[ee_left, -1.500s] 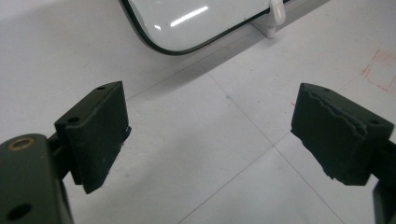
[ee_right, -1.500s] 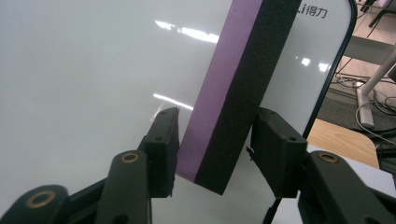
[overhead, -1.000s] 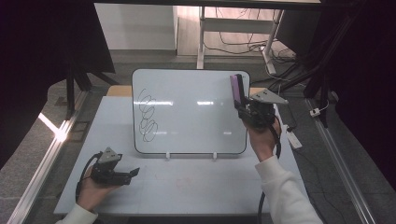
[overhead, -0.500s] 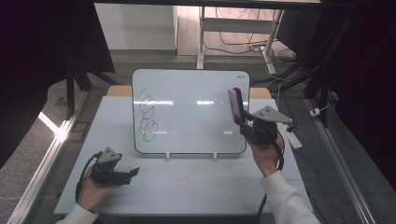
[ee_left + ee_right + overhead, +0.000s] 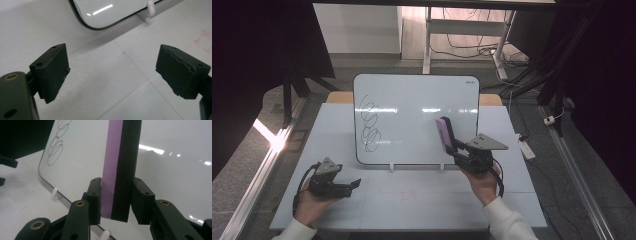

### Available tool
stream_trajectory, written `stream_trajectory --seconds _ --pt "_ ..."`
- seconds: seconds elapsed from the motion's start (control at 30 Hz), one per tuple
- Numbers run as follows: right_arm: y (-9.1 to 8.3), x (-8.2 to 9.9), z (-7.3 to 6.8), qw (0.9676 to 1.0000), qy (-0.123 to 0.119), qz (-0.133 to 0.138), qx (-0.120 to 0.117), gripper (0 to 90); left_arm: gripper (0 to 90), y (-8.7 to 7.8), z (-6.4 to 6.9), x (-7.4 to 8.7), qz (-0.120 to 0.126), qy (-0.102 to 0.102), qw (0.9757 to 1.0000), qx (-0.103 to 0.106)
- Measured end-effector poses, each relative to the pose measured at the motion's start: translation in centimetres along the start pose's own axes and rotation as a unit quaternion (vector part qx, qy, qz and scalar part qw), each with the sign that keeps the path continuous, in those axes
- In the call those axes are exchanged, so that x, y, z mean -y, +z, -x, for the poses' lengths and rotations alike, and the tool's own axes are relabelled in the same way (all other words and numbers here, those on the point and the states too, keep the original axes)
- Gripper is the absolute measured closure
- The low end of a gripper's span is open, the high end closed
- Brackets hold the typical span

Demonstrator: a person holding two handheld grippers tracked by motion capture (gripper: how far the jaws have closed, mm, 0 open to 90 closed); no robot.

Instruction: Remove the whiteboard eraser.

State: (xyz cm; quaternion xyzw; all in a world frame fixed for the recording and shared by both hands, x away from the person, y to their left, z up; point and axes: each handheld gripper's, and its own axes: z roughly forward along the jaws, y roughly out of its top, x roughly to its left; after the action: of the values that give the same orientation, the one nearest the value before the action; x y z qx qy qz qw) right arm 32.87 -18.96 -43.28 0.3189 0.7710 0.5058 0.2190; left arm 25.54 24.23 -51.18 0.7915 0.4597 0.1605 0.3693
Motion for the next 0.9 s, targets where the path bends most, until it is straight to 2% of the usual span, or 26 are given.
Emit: stream_trajectory --seconds 0.17,0.4,0.7,0.9 --pt "0.9 1.0 -0.7 0.9999 0.0 -0.007 -0.012 62.7 12.4 0.0 0.0 0.0 0.001 0.0 1.0 0.0" --pt "2.4 2.6 -2.1 0.9988 -0.013 -0.027 -0.038 62.7 12.4 0.0 0.1 -0.1 0.005 -0.003 1.0 0.002" --pt "3.2 3.3 -3.6 0.9971 -0.023 -0.026 -0.068 62.7 12.5 -0.2 0.5 -0.4 0.017 -0.005 0.9997 0.014" --pt "3.6 3.5 -4.3 0.9962 -0.026 -0.024 -0.079 62.7 12.5 -0.2 0.8 -0.7 0.022 -0.005 0.9995 0.02"
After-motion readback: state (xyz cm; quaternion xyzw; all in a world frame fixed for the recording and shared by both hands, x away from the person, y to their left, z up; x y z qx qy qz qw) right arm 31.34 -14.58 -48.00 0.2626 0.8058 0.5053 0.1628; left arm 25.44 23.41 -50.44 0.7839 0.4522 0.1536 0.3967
